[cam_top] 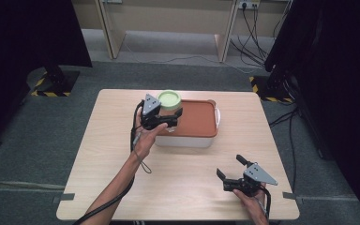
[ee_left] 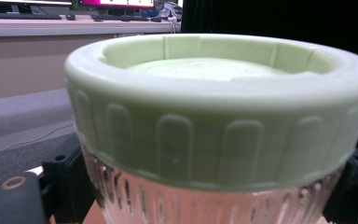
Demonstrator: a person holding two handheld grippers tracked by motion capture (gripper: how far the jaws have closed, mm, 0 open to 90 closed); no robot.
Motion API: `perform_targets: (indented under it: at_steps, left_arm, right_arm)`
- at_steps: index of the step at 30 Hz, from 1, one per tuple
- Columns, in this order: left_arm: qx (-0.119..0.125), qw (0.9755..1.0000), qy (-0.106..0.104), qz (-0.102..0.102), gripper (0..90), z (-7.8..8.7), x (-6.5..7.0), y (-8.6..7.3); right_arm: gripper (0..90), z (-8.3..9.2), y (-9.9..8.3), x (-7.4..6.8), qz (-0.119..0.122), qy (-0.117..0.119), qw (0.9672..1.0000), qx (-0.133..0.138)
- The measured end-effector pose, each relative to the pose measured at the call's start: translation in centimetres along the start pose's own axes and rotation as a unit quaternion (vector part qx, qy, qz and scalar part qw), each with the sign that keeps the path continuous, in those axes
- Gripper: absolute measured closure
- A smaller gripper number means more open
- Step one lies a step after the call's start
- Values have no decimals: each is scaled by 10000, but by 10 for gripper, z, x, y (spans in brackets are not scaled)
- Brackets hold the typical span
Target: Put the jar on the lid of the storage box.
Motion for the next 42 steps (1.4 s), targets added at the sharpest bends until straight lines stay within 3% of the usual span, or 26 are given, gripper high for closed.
perform_targets:
  at_steps: [25, 35, 42]
  left_arm:
    - [10, 9999, 156, 71, 112, -24, -13, -1]
    - [21, 9995, 302, 95, 112, -34, -26, -3]
    - [1, 9994, 350, 2, 112, -38, -27, -4]
  right_arm:
    - [6, -1, 0, -1, -2, 31, 10000, 0]
    - [6, 0, 0, -1, -7, 39, 10000, 1]
    - [6, 0, 0, -1, -10, 47, 10000, -3]
Point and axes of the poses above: each handheld gripper's, and its own axes: z roughly backward along the jaws, y roughly out of its top, x roughly to its right, the point moved 10 cm from there along -z, roughly forward along the jaws, and after that the axes turned 9 degrees about -y, right-handed, at the moved point
